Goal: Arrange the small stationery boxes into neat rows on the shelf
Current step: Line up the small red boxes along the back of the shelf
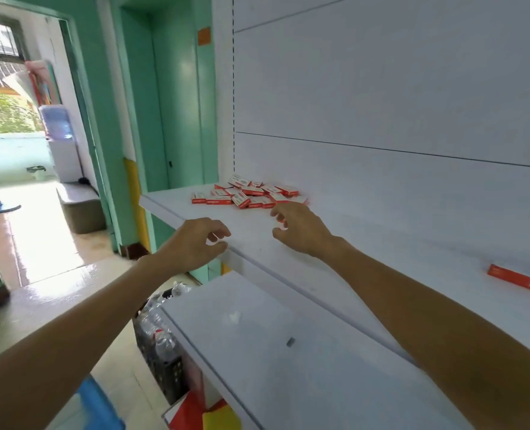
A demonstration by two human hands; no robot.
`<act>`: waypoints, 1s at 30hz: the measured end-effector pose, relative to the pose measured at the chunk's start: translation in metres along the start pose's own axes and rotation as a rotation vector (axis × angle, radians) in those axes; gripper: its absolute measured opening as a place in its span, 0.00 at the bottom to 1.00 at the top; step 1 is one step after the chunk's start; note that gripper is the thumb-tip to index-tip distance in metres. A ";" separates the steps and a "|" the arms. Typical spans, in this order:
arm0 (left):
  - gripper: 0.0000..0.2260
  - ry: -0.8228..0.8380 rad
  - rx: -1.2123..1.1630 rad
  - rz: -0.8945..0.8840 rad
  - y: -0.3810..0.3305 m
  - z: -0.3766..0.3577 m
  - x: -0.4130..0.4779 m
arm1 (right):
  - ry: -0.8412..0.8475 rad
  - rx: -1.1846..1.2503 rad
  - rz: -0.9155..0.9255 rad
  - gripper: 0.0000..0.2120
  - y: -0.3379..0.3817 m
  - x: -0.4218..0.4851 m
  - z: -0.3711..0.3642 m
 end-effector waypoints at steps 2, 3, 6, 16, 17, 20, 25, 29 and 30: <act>0.07 -0.019 -0.011 0.018 0.017 0.001 0.003 | -0.015 0.005 -0.012 0.15 0.000 0.014 -0.008; 0.07 -0.034 -0.023 0.024 0.024 0.002 0.006 | -0.035 0.006 -0.017 0.15 -0.001 0.022 -0.010; 0.07 -0.047 -0.057 0.034 0.041 -0.003 0.018 | -0.087 -0.016 -0.021 0.13 -0.007 0.042 -0.019; 0.12 0.049 0.054 -0.059 0.094 -0.017 0.101 | -0.163 0.014 -0.172 0.15 -0.075 0.146 -0.033; 0.12 0.045 0.066 -0.062 0.100 -0.016 0.113 | -0.165 0.011 -0.185 0.15 -0.083 0.155 -0.034; 0.15 0.058 0.112 -0.070 0.111 -0.024 0.144 | -0.163 -0.010 -0.204 0.15 -0.099 0.179 -0.036; 0.17 0.085 0.063 -0.153 0.110 -0.052 0.186 | -0.140 -0.077 -0.206 0.14 -0.112 0.197 -0.033; 0.23 0.110 0.028 -0.226 0.112 -0.069 0.217 | -0.022 -0.181 -0.274 0.15 -0.130 0.201 -0.039; 0.25 0.117 0.013 -0.241 0.113 -0.073 0.224 | 0.006 -0.223 -0.281 0.16 -0.133 0.201 -0.042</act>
Point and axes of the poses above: each hand's wrist, its own x-axis towards the middle knuckle, its own z-axis out of the back of the hand, y = z × x, the point moved 10 cm from there along x, towards the middle knuckle, and after that the axes turned 3 degrees about x, right-handed, at the moved point
